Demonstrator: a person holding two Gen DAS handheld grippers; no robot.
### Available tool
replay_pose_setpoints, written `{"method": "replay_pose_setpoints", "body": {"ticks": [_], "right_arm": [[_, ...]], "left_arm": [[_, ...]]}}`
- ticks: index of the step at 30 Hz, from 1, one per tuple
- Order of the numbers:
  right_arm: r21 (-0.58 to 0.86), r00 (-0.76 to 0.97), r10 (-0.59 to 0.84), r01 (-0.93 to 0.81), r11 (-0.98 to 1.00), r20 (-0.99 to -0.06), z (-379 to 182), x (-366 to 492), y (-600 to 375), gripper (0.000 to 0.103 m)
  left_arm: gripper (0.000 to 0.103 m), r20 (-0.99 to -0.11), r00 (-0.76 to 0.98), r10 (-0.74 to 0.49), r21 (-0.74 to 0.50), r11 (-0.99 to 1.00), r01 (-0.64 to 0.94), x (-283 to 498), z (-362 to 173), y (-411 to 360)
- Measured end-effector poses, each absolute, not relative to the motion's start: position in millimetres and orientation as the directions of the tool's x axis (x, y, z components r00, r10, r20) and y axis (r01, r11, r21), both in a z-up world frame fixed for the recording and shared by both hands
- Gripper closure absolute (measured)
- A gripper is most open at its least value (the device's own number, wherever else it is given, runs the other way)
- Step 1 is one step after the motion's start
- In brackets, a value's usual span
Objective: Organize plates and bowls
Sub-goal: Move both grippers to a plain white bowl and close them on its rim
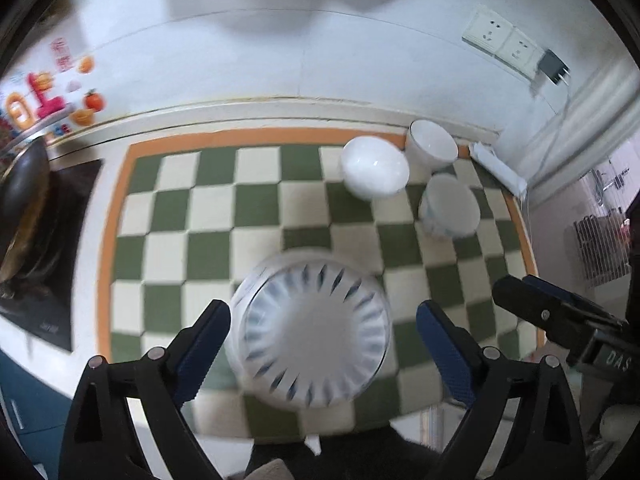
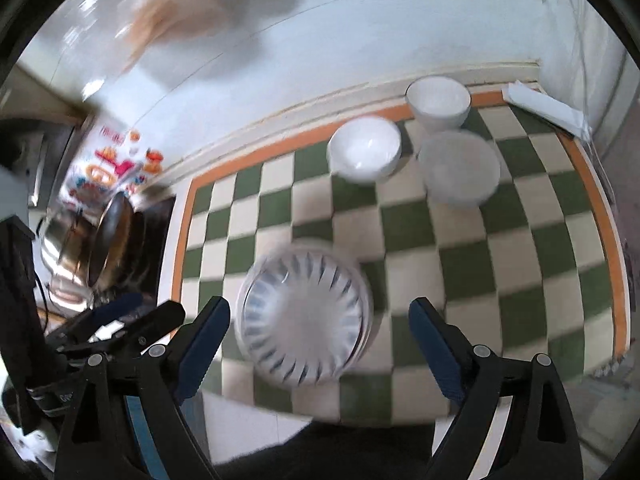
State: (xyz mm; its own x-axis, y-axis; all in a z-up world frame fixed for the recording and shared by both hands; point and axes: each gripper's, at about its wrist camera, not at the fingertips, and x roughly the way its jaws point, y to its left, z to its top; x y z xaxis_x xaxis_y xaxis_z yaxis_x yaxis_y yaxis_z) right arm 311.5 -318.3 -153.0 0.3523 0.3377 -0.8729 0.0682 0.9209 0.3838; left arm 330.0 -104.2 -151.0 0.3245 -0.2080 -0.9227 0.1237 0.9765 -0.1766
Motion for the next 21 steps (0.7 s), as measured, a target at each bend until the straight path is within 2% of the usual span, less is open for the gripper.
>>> {"method": "replay_pose_setpoints", "body": {"ticks": [8,16,19,21], "right_arm": [[0.364,0.238,0.339,0.068,0.929,-0.910,-220.8,472.8,-384.7,0.010],[0.327,0.061,0.324,0.057,0.943,-0.944,-307.3,567.2,-401.3,0.013],[0.304,0.051,0.302,0.020,0.953,-0.952,-320.3,580.9,-395.5,0.014],[0.304,0.042,0.304,0.011,0.952,-0.952,-323.0,588.1,-392.7,0.017]], "left_arm": [[0.008,-0.952,0.208,-0.226,-0.235,0.972,-0.019,458.5,-219.5,-144.4],[0.010,-0.968,0.086,-0.236,-0.247,0.957,-0.154,533.5,-295.6,-156.9],[0.029,-0.968,0.055,-0.243,-0.249,0.957,-0.152,543.8,-312.8,-163.3],[0.054,-0.971,0.032,-0.239,-0.241,0.960,-0.145,547.8,-320.7,-167.5]]}}
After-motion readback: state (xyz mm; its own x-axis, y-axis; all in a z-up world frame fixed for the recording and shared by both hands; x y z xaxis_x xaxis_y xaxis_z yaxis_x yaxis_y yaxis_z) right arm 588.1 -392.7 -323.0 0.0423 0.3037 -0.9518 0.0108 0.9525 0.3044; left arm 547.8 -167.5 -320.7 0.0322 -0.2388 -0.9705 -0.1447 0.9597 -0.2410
